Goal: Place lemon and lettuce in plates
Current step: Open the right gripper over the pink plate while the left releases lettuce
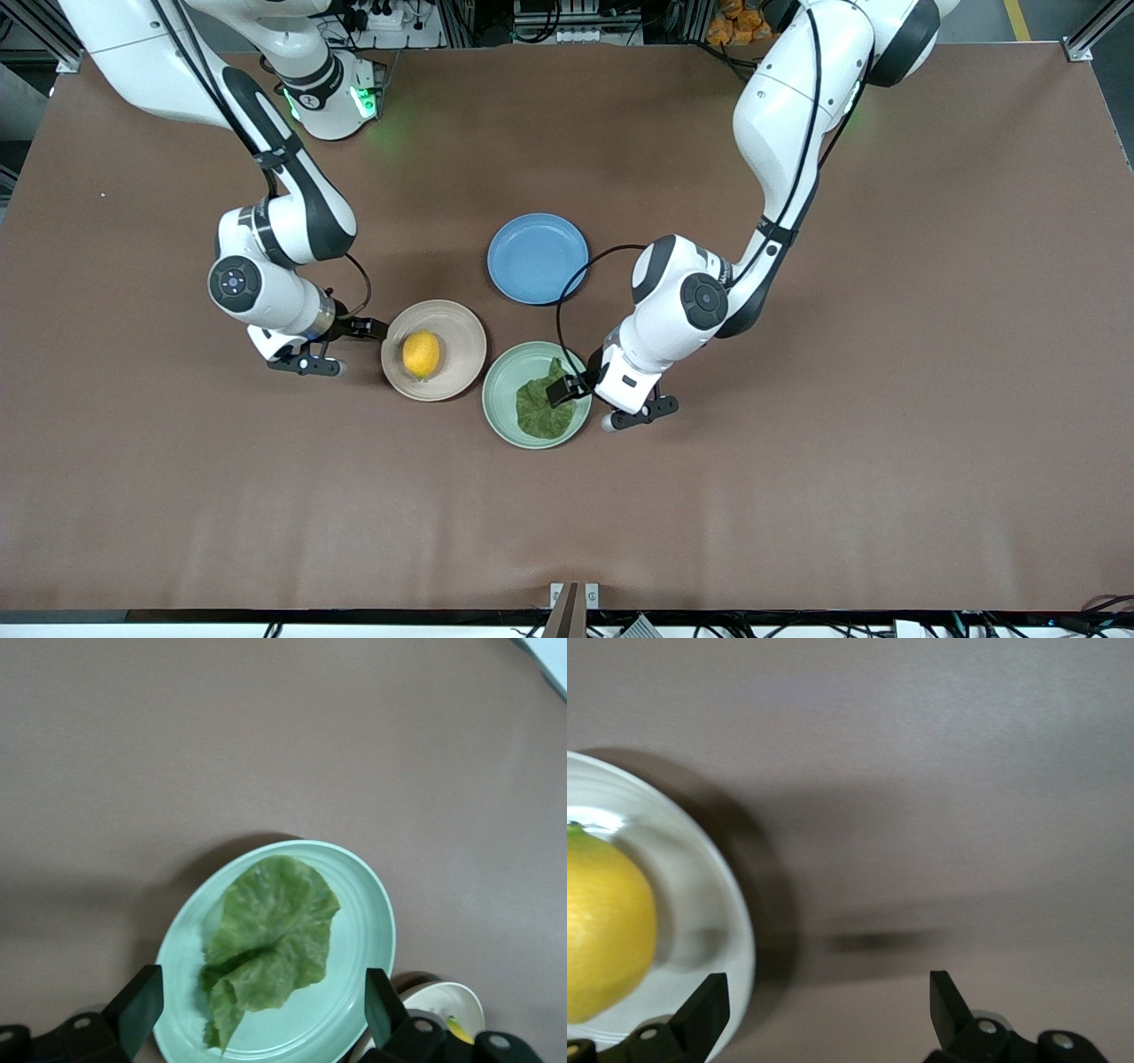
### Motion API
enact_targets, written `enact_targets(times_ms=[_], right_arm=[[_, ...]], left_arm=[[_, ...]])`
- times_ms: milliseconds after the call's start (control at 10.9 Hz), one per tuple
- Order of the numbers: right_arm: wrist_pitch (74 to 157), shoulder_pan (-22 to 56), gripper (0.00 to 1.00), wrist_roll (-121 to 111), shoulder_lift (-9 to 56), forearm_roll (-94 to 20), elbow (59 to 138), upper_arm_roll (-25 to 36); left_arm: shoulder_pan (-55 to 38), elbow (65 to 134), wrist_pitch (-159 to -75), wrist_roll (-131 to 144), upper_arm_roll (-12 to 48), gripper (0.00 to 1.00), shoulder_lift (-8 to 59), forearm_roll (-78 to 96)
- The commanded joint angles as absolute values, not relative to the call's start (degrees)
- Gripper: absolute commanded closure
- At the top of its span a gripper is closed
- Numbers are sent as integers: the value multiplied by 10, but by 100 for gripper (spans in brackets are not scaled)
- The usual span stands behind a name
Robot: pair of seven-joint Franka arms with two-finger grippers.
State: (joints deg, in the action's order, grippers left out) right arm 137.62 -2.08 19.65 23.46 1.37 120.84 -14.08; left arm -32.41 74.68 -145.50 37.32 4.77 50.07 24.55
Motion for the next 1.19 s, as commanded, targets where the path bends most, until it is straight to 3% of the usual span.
enact_targets(times_ms=[0,640,1096], right_arm=[[1394,-42,0,192,193,40,1255,-146],[1343,-84,0,158,191,52,1244,-147],[1272,-83,0,159,190,51,1192,-150]], left_arm=[[-309,750,-1374,372,38,0,481,195],[-234,750,-1229,298,38,0,459,93],[-172,753,-1187,294,38,0,454,26]])
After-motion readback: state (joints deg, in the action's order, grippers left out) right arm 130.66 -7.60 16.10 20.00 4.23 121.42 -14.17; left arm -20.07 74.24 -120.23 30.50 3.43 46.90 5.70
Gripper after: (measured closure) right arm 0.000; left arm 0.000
